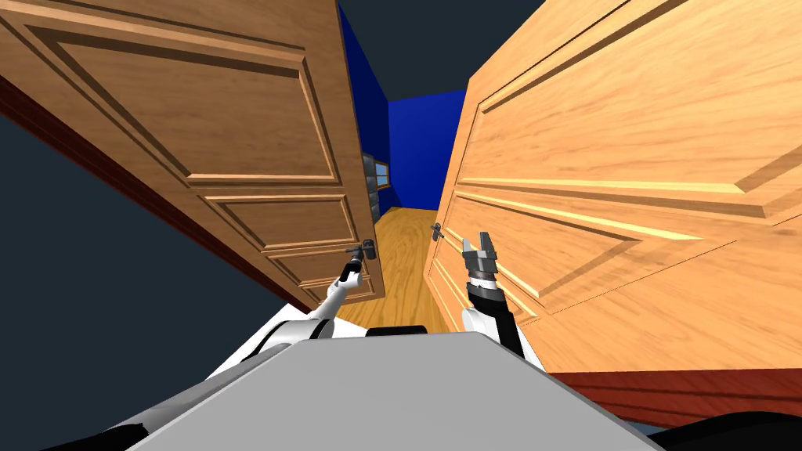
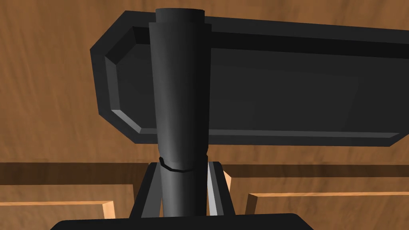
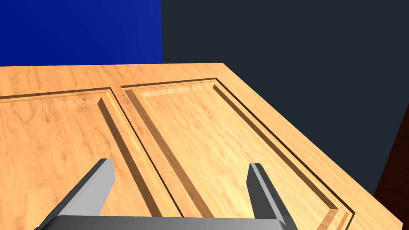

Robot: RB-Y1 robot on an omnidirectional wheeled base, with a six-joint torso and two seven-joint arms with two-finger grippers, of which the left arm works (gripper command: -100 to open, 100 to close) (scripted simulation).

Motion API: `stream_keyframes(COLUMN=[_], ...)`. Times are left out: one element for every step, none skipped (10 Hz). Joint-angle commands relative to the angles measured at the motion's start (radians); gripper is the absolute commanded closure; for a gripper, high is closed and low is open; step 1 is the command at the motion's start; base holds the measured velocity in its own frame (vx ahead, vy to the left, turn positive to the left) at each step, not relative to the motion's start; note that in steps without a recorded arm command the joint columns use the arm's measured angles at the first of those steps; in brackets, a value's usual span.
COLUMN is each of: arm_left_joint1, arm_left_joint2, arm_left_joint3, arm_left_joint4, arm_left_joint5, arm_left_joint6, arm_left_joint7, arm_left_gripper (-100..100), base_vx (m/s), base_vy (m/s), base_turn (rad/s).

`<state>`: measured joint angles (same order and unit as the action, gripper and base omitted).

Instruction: Push the door open

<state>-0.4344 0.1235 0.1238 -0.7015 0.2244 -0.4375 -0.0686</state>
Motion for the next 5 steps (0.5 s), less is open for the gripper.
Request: stream_keyframes(arm_left_joint1=[-0.036,-0.036,-0.036,-0.036,-0.036], arm_left_joint2=[0.013,0.013,0.019,0.019,0.021], arm_left_joint3=[0.009,0.009,0.031,0.031,0.041], arm_left_joint4=[0.05,0.063,0.067,0.067,0.069], arm_left_joint5=[0.003,0.003,0.008,0.008,0.011], arm_left_joint6=[-0.035,-0.035,-0.036,-0.036,-0.037], arm_left_joint7=[0.003,0.003,-0.005,-0.005,-0.008], arm_left_gripper=[100,100,100,100,100], base_vx=[0.039,-0.001,0.098,0.133,0.142], base_vy=[-0.016,0.021,-0.063,-0.121,-0.116], base_turn=[0.013,-0.024,0.034,0.08,0.082])
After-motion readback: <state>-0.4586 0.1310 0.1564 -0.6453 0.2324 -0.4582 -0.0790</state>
